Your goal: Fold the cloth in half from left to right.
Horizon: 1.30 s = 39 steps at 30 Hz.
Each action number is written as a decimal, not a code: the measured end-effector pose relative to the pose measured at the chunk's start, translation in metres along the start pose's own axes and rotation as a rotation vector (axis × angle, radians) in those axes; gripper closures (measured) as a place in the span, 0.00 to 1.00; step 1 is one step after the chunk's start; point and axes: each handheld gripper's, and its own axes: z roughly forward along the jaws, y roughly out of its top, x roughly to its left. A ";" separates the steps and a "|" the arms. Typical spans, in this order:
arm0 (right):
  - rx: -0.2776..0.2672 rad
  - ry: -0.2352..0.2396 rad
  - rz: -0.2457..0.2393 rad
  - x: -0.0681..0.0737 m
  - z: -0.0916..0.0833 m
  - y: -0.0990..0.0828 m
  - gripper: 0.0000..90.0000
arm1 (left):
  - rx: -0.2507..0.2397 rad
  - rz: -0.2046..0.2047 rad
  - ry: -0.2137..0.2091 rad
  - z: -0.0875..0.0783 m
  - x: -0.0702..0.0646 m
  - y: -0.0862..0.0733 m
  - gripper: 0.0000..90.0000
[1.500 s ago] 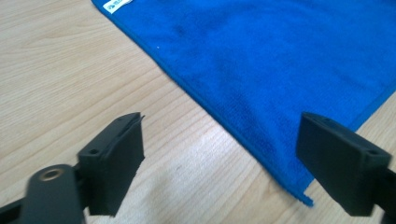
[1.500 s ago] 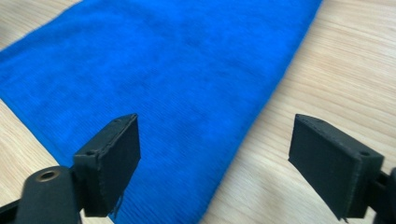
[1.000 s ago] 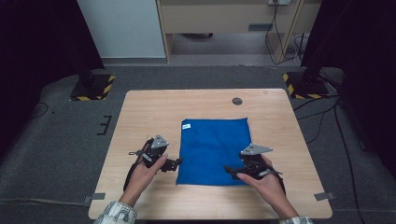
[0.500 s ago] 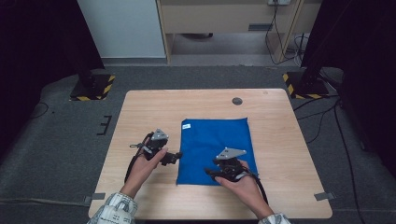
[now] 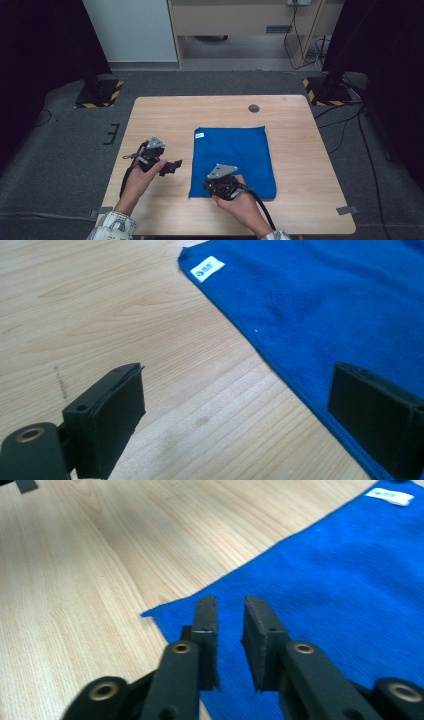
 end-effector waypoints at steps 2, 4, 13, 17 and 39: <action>-0.003 0.003 -0.013 0.004 0.003 0.003 0.90 | 0.000 0.008 0.001 -0.001 0.001 0.002 0.09; -0.011 0.011 -0.021 0.007 0.005 0.005 0.90 | -0.005 0.007 0.000 -0.002 0.002 0.003 0.08; 0.018 0.047 -0.056 0.024 0.023 0.009 0.84 | -0.011 -0.001 0.009 -0.007 0.004 0.002 0.09; 0.034 0.041 -0.044 0.024 0.033 0.007 0.71 | -0.016 -0.009 0.011 -0.009 0.006 0.000 0.09; 0.094 -0.021 -0.033 0.019 0.047 0.004 0.91 | -0.021 -0.021 -0.004 -0.007 0.003 0.000 0.11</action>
